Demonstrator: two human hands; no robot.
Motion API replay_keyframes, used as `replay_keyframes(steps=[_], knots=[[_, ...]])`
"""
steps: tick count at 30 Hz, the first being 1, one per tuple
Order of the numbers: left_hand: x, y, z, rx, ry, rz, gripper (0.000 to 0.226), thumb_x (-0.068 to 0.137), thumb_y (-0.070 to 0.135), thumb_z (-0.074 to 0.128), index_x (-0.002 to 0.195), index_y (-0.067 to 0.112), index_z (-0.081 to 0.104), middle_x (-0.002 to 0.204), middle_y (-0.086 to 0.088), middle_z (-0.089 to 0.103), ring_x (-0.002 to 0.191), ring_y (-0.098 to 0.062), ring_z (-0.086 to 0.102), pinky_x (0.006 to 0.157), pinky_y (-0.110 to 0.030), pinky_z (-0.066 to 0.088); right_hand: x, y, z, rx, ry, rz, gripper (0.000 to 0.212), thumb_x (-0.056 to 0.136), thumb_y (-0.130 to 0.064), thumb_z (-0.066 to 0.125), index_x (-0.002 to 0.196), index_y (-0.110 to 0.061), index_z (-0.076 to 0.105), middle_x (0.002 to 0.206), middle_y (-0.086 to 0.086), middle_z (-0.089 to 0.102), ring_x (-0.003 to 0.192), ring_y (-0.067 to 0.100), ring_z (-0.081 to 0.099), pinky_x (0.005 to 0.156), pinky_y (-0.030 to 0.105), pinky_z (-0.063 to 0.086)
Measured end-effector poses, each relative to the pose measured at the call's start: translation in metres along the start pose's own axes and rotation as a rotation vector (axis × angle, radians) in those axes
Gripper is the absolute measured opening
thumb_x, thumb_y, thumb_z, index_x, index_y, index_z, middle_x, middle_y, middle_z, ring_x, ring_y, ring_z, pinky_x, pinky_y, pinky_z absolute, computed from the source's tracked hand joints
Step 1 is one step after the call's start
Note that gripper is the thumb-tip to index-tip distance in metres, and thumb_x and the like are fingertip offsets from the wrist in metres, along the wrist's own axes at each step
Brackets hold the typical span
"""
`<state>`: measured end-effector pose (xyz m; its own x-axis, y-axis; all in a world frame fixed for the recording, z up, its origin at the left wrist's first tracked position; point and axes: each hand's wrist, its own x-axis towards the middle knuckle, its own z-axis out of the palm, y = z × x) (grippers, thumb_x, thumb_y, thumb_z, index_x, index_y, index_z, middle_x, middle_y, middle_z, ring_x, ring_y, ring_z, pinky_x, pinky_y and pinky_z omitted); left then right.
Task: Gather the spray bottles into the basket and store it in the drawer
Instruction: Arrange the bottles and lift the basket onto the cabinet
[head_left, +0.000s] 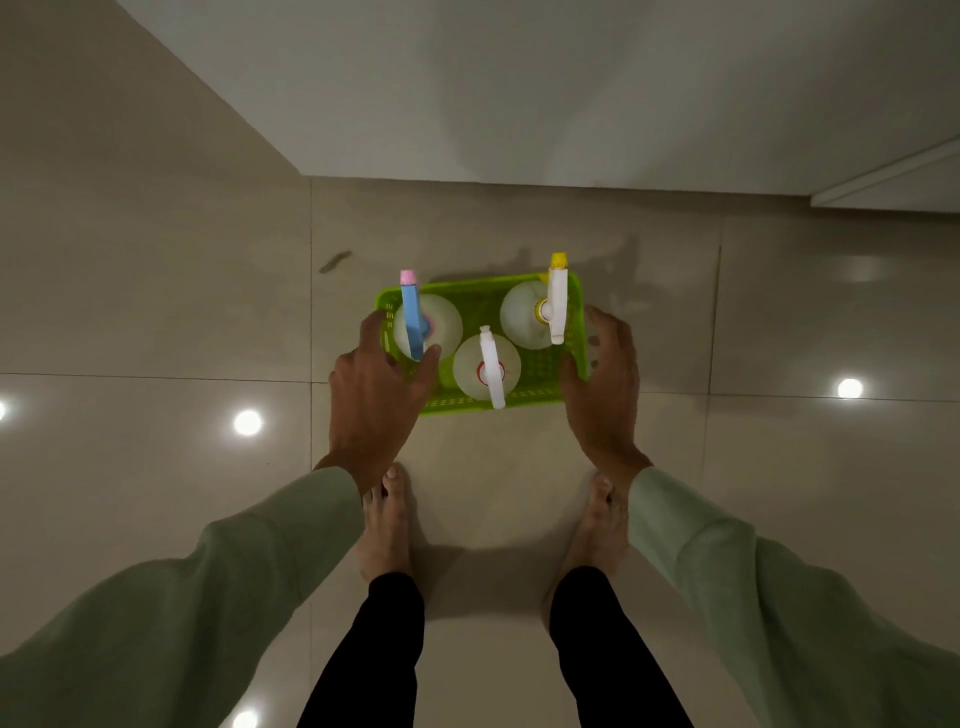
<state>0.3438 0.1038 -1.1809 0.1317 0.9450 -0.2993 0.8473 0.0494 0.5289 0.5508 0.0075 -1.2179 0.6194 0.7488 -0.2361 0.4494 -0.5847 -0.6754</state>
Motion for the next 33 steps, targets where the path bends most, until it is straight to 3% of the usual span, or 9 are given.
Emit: replay_keyframes(steps=[5,8,11,13,15,18,25,30,33], knots=[[-0.017,-0.028,0.0,-0.182,-0.099,-0.032,0.07,0.084,0.028,0.071,0.144,0.017,0.038,0.119,-0.006,0.063,0.101,-0.02,0.061,0.086,-0.042,0.054,-0.005,0.023,-0.007,0.008,0.0,0.173,0.058,0.087,-0.008,0.063,0.142,-0.01,0.046,0.138,0.011,0.051,0.124,0.032,0.053,0.101,0.051,0.048],[-0.014,-0.038,0.011,-0.187,-0.042,-0.147,0.068,0.087,0.017,0.066,0.148,0.011,0.035,0.142,-0.01,0.047,0.128,-0.027,0.049,0.104,-0.046,0.046,0.005,0.031,-0.002,0.063,-0.084,0.298,0.06,0.089,-0.009,0.065,0.144,-0.009,0.044,0.136,0.013,0.056,0.123,0.032,0.054,0.103,0.043,0.045],[0.002,-0.039,0.027,-0.228,-0.072,-0.337,0.071,0.09,0.019,0.063,0.151,0.011,0.029,0.151,-0.014,0.038,0.137,-0.032,0.041,0.112,-0.047,0.039,0.017,0.033,0.007,0.135,-0.177,0.361,0.056,0.091,-0.008,0.064,0.143,-0.012,0.046,0.127,0.013,0.064,0.115,0.03,0.061,0.097,0.043,0.051],[0.014,-0.036,0.038,-0.247,-0.165,-0.399,0.07,0.09,0.022,0.064,0.151,0.014,0.03,0.147,-0.013,0.043,0.134,-0.032,0.045,0.107,-0.048,0.044,0.024,0.033,0.012,0.15,-0.213,0.354,0.053,0.09,-0.006,0.062,0.141,-0.015,0.049,0.123,0.01,0.066,0.111,0.028,0.063,0.092,0.041,0.054],[0.022,-0.035,0.048,-0.267,-0.212,-0.429,0.056,0.09,0.021,0.061,0.142,0.015,0.04,0.124,-0.005,0.056,0.117,-0.034,0.057,0.086,-0.043,0.051,0.031,0.034,0.019,0.128,-0.231,0.315,0.05,0.09,-0.002,0.057,0.138,-0.015,0.052,0.118,0.01,0.068,0.107,0.03,0.063,0.09,0.043,0.054],[0.03,-0.039,0.057,-0.209,-0.195,-0.459,0.037,0.089,0.01,0.053,0.126,0.011,0.048,0.104,-0.009,0.058,0.097,-0.035,0.057,0.067,-0.038,0.046,0.038,0.038,0.029,0.066,-0.231,0.263,0.051,0.086,0.005,0.048,0.135,-0.012,0.054,0.112,0.015,0.069,0.102,0.039,0.062,0.086,0.049,0.052],[0.03,-0.031,0.042,-0.074,-0.157,-0.394,0.042,0.081,-0.007,0.04,0.119,0.005,0.053,0.108,-0.025,0.063,0.104,-0.046,0.054,0.077,-0.049,0.049,0.032,0.03,0.023,-0.03,-0.164,0.203,0.037,0.079,-0.001,0.042,0.114,-0.003,0.055,0.089,0.021,0.065,0.08,0.041,0.057,0.066,0.037,0.037],[0.017,0.002,-0.012,-0.112,-0.144,-0.29,0.034,0.082,-0.006,0.043,0.11,0.006,0.057,0.089,-0.016,0.065,0.083,-0.04,0.059,0.059,-0.035,0.043,0.021,-0.003,-0.023,-0.021,-0.153,0.181,0.038,0.082,0.01,0.043,0.114,-0.007,0.055,0.087,0.011,0.064,0.079,0.035,0.058,0.065,0.033,0.039],[0.005,0.036,-0.059,-0.131,-0.14,-0.251,0.035,0.081,-0.007,0.046,0.11,0.008,0.06,0.087,-0.016,0.07,0.078,-0.041,0.062,0.065,-0.044,0.052,0.017,-0.035,-0.067,-0.01,-0.146,0.126,0.039,0.082,0.01,0.046,0.113,-0.01,0.058,0.079,0.006,0.062,0.067,0.027,0.055,0.051,0.025,0.032]])
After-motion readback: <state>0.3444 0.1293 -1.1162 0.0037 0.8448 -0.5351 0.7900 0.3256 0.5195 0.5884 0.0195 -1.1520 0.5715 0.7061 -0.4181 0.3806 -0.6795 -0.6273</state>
